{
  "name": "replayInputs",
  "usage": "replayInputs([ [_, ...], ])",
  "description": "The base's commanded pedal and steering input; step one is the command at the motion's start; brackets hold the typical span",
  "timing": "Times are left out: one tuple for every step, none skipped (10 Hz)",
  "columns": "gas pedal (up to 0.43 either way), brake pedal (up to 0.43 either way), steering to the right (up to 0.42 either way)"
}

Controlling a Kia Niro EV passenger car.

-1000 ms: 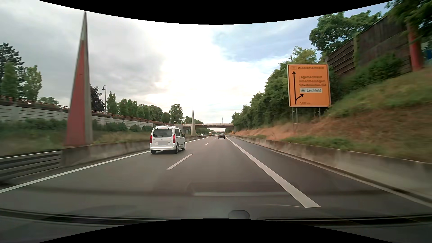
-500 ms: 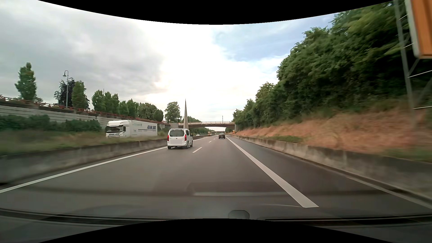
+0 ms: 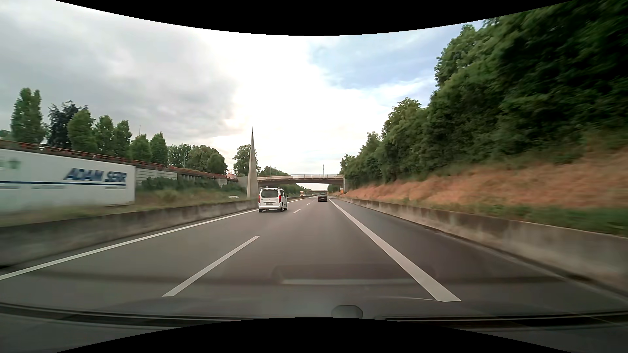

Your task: Follow the waypoints while adhering to traffic rules and regulations

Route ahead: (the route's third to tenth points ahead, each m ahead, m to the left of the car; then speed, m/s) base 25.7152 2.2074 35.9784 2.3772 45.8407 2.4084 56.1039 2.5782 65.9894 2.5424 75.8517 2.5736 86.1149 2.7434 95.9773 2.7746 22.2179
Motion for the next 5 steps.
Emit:
replayInputs([
  [0.228,0.000,-0.004],
  [0.228,0.000,-0.003],
  [0.228,0.000,-0.004],
  [0.228,0.000,-0.004],
  [0.228,0.000,-0.004],
])
